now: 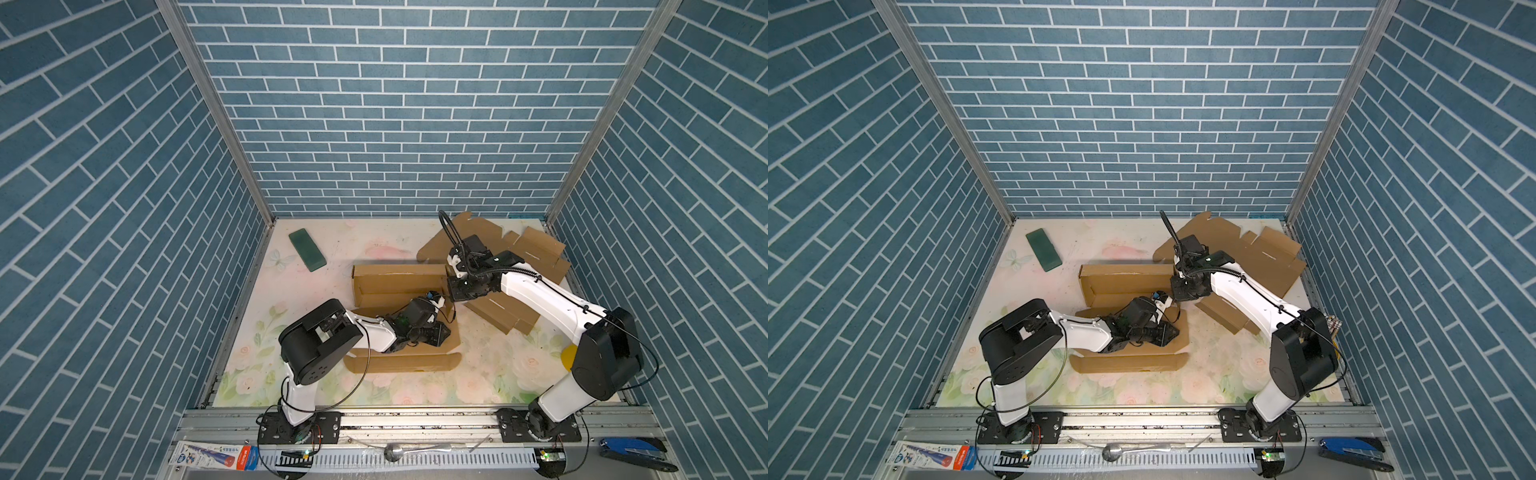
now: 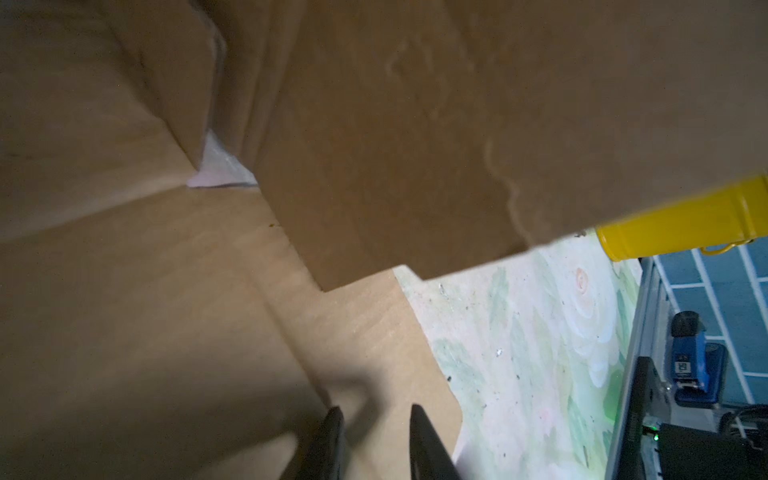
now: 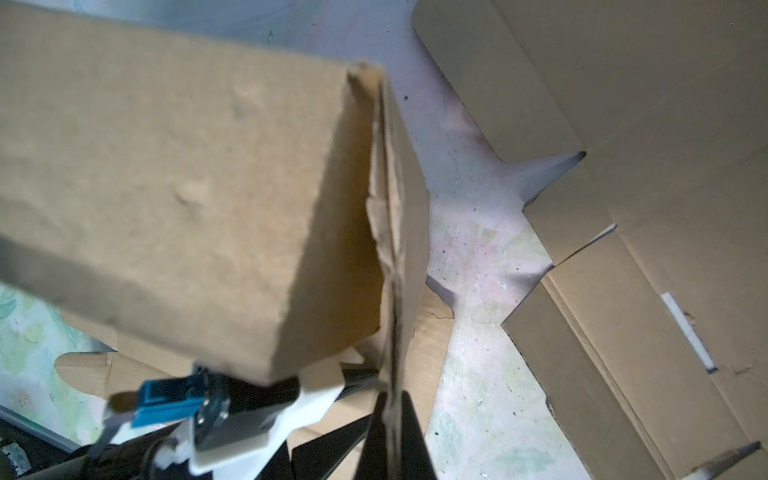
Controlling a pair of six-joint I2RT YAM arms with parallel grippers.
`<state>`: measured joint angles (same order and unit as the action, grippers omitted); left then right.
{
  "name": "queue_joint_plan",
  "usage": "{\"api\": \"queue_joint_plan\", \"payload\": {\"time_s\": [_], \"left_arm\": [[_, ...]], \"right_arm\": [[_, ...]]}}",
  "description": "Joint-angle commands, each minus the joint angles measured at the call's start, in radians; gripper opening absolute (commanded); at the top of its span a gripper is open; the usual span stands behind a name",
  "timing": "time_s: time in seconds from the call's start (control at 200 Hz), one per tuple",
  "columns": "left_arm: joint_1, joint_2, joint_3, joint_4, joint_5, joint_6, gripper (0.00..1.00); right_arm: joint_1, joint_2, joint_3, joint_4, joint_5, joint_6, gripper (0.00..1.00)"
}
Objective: Fold the paper box
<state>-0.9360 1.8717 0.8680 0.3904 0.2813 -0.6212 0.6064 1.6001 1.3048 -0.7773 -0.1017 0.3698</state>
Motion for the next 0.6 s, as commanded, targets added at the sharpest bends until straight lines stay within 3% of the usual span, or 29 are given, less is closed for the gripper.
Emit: {"api": "queue_joint_plan", "payload": {"time_s": [0.0,0.285,0.465,0.595], "left_arm": [[0.01,-0.109,-0.01,-0.105,-0.022,0.061,0.3],[0.042,-0.405,0.029,-0.448,-0.06,0.197,0.31],[0.171,-0.538,0.165,-0.717,-0.052,0.296,0.32],[0.261,-0.517,0.322,-0.81,-0.043,0.374,0.34]], "right_arm": [[0.009,0.002,-0.03,-0.041,0.032,0.011,0.0],[0.011,0.002,-0.031,-0.034,0.036,0.011,0.0],[0.019,0.0,-0.033,-0.028,0.04,0.012,0.0],[0.024,0.007,-0.035,-0.021,0.045,0.012,0.0]]}}
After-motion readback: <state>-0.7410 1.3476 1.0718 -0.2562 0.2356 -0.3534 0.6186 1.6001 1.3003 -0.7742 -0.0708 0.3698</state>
